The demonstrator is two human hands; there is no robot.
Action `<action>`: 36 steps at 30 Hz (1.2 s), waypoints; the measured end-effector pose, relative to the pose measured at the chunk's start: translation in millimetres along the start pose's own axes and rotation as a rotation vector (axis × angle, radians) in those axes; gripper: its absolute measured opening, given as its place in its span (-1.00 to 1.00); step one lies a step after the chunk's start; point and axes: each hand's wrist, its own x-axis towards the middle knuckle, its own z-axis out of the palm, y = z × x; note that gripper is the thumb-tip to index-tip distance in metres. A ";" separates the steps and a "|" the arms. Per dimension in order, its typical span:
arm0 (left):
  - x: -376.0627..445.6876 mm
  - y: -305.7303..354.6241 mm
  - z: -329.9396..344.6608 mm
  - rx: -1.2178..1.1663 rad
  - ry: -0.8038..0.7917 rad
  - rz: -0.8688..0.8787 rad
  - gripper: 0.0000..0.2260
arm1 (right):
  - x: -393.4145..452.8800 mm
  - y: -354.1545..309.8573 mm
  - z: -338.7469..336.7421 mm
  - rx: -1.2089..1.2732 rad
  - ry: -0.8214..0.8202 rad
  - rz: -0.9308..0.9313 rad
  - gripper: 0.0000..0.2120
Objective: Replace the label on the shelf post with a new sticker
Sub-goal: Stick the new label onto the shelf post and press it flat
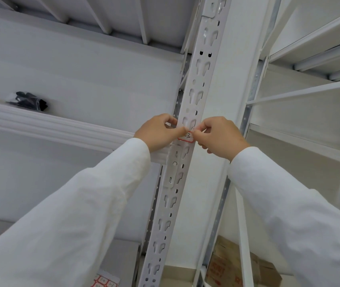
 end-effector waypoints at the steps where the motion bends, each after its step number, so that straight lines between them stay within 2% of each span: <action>1: -0.6 -0.2 1.1 0.001 0.005 -0.002 -0.57 | 0.0 0.6 -1.9 0.036 -0.025 0.009 -0.85; 3: -1.3 -1.0 3.3 0.009 0.023 -0.008 -0.49 | 0.3 1.2 -3.4 0.051 -0.045 0.010 -0.85; 9: -2.8 -0.5 4.9 0.022 0.054 -0.017 -0.45 | -1.0 -0.8 1.1 -0.038 0.040 -0.015 -0.84; 13: -0.7 -3.2 7.9 0.027 0.082 -0.008 -0.55 | -1.0 0.5 3.7 -0.085 0.072 -0.032 -0.85; 17: 1.7 -3.3 9.8 0.034 0.098 -0.015 -0.57 | -1.6 2.2 5.5 -0.101 0.089 -0.049 -0.86; 26: -0.7 -1.4 9.0 0.067 0.094 -0.013 -0.53 | 1.6 4.9 6.1 -0.084 0.076 -0.044 -0.84; 31: -2.8 -2.3 13.5 0.113 0.141 -0.002 -0.59 | 3.5 4.5 5.3 -0.087 0.071 -0.026 -0.86; 36: -9.9 -0.3 20.9 0.198 0.180 0.030 -0.50 | 0.3 2.7 2.7 -0.052 0.056 -0.008 -0.85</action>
